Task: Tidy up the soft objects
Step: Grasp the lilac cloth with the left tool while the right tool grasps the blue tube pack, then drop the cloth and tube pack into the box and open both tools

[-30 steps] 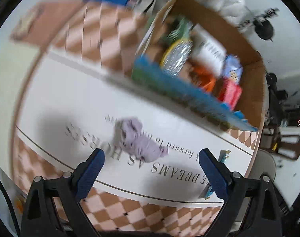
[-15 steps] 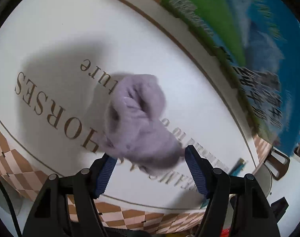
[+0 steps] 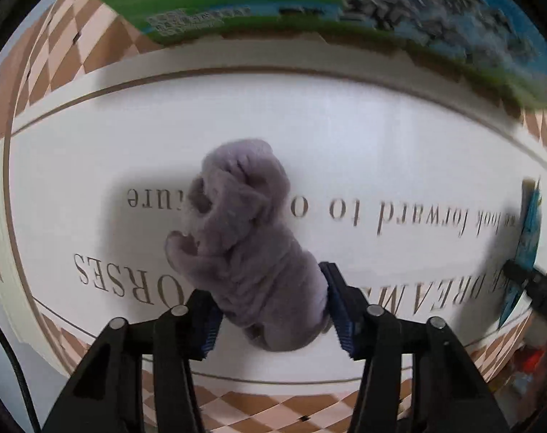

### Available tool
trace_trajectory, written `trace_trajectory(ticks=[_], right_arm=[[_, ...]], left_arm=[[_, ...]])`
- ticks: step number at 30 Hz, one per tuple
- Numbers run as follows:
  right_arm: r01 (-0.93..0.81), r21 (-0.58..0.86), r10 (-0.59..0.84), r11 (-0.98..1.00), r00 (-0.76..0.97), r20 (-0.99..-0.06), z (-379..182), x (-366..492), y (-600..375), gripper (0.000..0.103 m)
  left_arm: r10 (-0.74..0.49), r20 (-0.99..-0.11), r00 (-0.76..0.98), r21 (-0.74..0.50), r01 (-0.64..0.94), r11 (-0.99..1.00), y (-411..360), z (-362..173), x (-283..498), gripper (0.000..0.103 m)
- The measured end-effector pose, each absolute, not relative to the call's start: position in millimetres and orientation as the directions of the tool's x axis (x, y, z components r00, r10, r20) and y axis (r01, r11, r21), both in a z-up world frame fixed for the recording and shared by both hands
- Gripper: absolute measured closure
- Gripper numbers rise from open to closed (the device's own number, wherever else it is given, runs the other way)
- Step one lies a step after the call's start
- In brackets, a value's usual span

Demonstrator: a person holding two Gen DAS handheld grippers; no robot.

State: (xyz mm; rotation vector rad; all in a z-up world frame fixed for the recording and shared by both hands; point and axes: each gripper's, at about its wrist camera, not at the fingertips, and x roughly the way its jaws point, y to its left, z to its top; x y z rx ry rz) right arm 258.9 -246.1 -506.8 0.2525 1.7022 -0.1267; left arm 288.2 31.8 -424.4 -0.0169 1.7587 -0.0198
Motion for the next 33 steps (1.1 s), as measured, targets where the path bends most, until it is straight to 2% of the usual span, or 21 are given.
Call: trace_trajectory(ticks=[4,5,6,7,8,11,14,20,23,25,28,33], right_arm=[[0.209,0.024,0.048,0.978,-0.109,-0.993,-511,264,-234,0.03],[0.205,0.016,0.037,0.979,-0.098,-0.995,-510,264,-231,0.033],[0.198,0.016,0.033,0.98,-0.084,-0.996,-510,263,-227,0.046],[0.184,0.012,0.026,0.983,-0.071,-0.997,-508,262,-222,0.07],[0.171,0.011,0.022,0.985,-0.064,-0.998,-506,262,-217,0.082],[0.147,0.055,0.065,0.988,-0.065,-0.996,-506,259,-207,0.086],[0.115,0.12,0.125,0.986,-0.04,-0.991,-489,256,-197,0.087],[0.027,0.262,0.257,0.965,0.116,-0.959,-389,265,-181,0.087],[-0.021,0.292,0.291,0.956,0.2,-0.936,-337,283,-176,0.087],[-0.044,0.289,0.291,0.956,0.245,-0.925,-307,305,-177,0.087],[-0.045,0.205,0.209,0.978,0.301,-0.93,-276,371,-194,0.087],[0.005,0.102,0.098,0.995,0.244,-0.965,-298,448,-190,0.087]], left_arm=[[-0.039,-0.986,-0.163,-0.03,-0.059,0.998,40,-424,288,0.052],[-0.028,-0.989,-0.148,-0.02,-0.06,0.998,44,-422,288,0.061],[-0.031,-0.99,-0.135,-0.023,-0.056,0.998,52,-417,288,0.063],[-0.038,-0.991,-0.132,-0.031,-0.057,0.998,52,-415,286,0.063],[-0.034,-0.991,-0.127,-0.027,-0.055,0.998,51,-412,282,0.064],[-0.014,-0.997,-0.08,-0.014,-0.003,1.0,35,-390,266,0.064],[-0.087,-0.996,-0.024,-0.088,0.043,0.995,19,-343,256,0.064],[-0.193,-0.969,0.156,-0.171,0.145,0.975,-2,-227,299,0.064],[-0.17,-0.965,0.202,-0.135,0.175,0.975,-13,-199,357,0.064],[-0.145,-0.969,0.198,-0.111,0.176,0.978,-14,-201,391,0.064],[-0.133,-0.986,0.101,-0.115,0.174,0.978,-15,-229,439,0.064],[-0.043,-0.999,0.002,-0.042,0.176,0.984,-7,-279,469,0.064]])
